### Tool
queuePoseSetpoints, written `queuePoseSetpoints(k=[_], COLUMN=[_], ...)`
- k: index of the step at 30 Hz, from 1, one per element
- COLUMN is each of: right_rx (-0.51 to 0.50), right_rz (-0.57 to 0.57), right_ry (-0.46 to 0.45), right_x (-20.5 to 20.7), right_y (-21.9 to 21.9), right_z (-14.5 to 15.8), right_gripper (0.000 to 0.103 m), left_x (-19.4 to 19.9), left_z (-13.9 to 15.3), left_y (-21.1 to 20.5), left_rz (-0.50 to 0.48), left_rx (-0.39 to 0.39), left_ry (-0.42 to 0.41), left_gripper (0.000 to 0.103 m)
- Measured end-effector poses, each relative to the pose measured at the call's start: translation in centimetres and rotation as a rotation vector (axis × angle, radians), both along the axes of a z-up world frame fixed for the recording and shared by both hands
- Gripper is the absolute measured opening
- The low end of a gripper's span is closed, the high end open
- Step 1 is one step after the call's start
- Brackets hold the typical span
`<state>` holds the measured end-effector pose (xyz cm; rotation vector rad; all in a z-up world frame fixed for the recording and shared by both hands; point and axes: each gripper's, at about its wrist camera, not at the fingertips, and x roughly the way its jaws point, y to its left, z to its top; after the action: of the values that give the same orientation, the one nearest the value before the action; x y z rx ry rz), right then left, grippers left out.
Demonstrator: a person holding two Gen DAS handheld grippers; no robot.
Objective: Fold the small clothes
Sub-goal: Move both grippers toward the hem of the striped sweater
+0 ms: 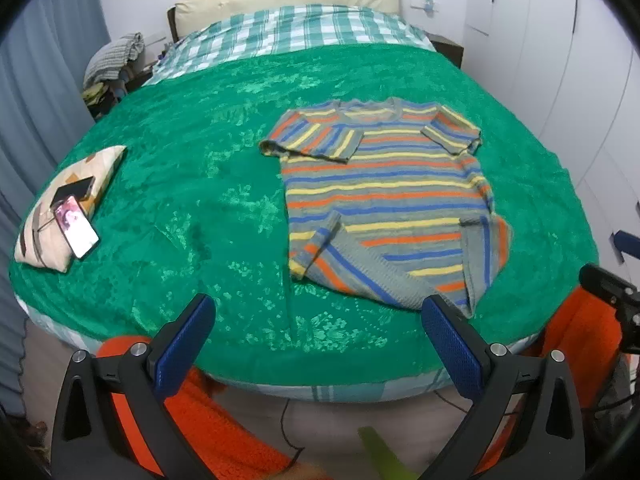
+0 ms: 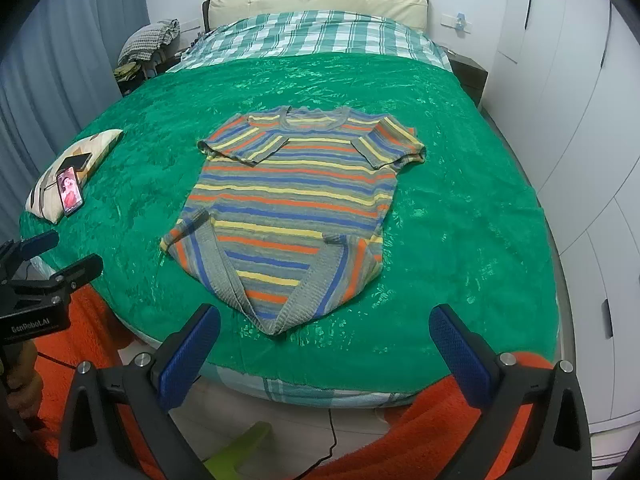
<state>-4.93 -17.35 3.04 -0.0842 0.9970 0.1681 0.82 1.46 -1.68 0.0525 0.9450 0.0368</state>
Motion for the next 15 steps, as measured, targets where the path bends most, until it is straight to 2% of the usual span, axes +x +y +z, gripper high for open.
queuePoseSetpoints(k=[4, 15], right_rx=[0.002, 0.012], right_rz=[-0.004, -0.012], right_ry=[0.007, 0.032], right_x=[0.2, 0.3], right_y=[0.1, 0.1], right_z=[-0.1, -1.0], right_gripper=[0.103, 0.103], left_x=[0.3, 0.2], left_z=[-0.6, -1.6], left_y=[0.1, 0.3], left_rz=[0.001, 0.021], left_rx=[-0.008, 0.003], left_ry=[0.036, 0.059], left_gripper=[0.103, 0.103])
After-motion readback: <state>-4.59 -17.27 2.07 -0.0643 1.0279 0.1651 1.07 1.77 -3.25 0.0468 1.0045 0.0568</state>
